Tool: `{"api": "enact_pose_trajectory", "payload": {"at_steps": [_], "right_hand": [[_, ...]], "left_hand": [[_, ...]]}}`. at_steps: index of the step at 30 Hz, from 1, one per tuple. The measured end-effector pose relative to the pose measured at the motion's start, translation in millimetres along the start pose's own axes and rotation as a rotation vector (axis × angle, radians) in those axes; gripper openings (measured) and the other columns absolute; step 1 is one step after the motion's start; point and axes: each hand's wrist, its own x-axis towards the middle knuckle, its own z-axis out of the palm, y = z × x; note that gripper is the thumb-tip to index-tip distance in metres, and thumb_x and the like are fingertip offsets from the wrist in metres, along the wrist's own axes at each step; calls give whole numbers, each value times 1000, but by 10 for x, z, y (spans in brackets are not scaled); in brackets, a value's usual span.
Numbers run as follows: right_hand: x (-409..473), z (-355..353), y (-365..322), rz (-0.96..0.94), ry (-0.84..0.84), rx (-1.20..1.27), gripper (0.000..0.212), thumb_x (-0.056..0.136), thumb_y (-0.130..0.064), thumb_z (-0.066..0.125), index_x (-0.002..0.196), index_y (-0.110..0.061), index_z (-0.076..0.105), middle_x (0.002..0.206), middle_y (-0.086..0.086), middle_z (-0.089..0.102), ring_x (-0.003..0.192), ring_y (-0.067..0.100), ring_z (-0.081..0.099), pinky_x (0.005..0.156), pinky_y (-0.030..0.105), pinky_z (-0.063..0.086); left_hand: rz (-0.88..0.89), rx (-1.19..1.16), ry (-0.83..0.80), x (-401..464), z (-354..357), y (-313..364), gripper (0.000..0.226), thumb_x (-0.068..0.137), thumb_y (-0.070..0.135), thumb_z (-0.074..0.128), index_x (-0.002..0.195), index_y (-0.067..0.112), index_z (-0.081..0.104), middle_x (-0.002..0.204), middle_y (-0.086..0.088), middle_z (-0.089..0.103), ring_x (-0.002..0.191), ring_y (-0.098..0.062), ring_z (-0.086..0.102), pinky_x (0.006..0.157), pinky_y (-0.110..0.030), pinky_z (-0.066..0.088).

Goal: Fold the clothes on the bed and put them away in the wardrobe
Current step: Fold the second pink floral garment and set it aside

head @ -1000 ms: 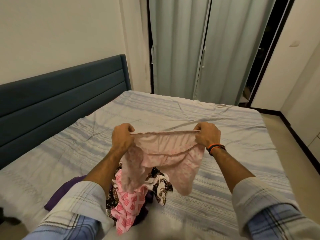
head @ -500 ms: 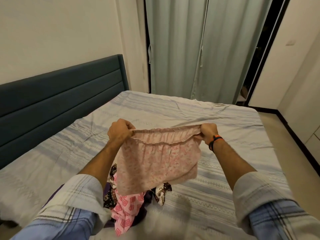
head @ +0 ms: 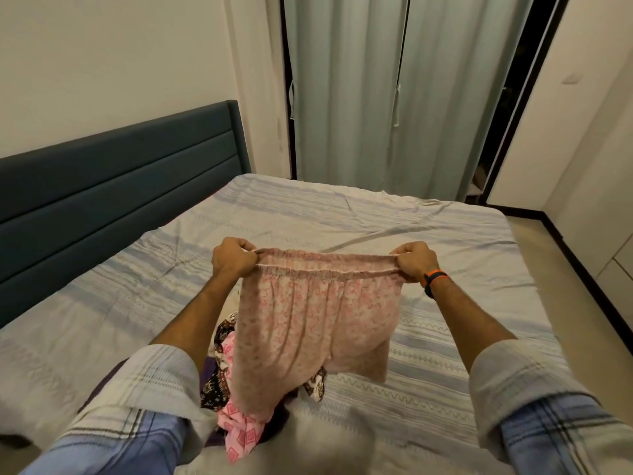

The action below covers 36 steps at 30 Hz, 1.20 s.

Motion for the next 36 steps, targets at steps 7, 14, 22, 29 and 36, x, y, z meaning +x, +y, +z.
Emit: {"api": "enact_pose_trajectory", "payload": {"at_steps": [7, 14, 22, 29, 36], "right_hand": [[49, -24, 21, 183, -187, 217, 11, 87, 5, 64, 91, 7, 74, 90, 18, 72, 76, 34, 71, 60, 45, 62], [-9, -117, 49, 169, -231, 143, 17, 84, 12, 65, 100, 14, 70, 101, 17, 73, 72, 20, 66, 53, 28, 57], [82, -148, 171, 4, -162, -264, 22, 84, -19, 68, 65, -11, 61, 74, 12, 66, 76, 31, 67, 76, 44, 60], [245, -104, 264, 29, -63, -72, 22, 77, -13, 51, 74, -3, 70, 85, 23, 73, 79, 41, 72, 71, 55, 60], [-33, -112, 20, 155, -269, 353, 12, 87, 9, 64, 96, 8, 72, 91, 11, 70, 77, 20, 68, 66, 37, 63]], "left_hand": [[74, -84, -73, 23, 34, 67, 17, 79, -2, 70, 85, 11, 79, 80, -6, 73, 69, -12, 64, 68, -24, 54], [20, -238, -274, 49, 37, 69, 27, 75, -21, 65, 86, 2, 73, 84, -11, 69, 74, -19, 65, 52, -17, 56], [64, -149, -214, 79, 152, 10, 31, 69, -14, 72, 77, 16, 73, 88, -9, 73, 83, -20, 67, 78, -34, 59], [126, 78, -4, 15, 179, 63, 22, 76, -1, 66, 74, 20, 72, 80, -1, 68, 81, -19, 64, 79, -31, 57], [52, 23, -59, 21, 156, 55, 25, 84, 5, 57, 85, 19, 78, 81, 0, 70, 77, -19, 64, 71, -31, 59]]}}
